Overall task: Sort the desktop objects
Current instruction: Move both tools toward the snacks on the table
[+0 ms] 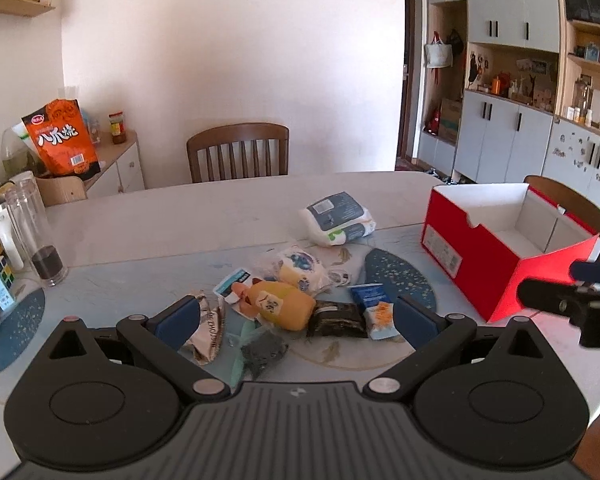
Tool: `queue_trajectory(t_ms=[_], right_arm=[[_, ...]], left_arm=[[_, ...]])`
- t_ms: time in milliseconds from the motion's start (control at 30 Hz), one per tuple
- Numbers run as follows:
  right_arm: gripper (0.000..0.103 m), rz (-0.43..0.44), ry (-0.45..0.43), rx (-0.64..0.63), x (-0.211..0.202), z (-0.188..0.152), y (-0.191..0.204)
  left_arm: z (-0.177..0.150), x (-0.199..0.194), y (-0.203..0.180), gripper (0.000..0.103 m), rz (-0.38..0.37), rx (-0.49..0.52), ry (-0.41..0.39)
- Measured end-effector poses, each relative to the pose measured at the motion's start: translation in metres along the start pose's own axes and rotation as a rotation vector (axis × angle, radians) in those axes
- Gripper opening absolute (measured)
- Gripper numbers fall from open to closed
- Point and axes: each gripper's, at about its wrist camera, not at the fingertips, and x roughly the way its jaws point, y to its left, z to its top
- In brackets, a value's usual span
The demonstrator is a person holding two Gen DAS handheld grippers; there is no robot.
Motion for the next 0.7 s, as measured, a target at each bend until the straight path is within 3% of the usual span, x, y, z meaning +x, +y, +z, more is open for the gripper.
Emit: queue_trajectory(t_ms=[233, 700], right_arm=[[0.103, -0.016, -0.008, -0.051, 0.023, -0.003, 0.012], [0.097, -0.036, 0.148, -0.064, 0.095, -0.005, 0.032]], left_arm=[[-0.002, 0.025, 0.026, 0.103, 0.031, -0.029, 0.005], [-0.011, 0.084, 0.073, 0.103, 0.057, 0.012, 0.104]])
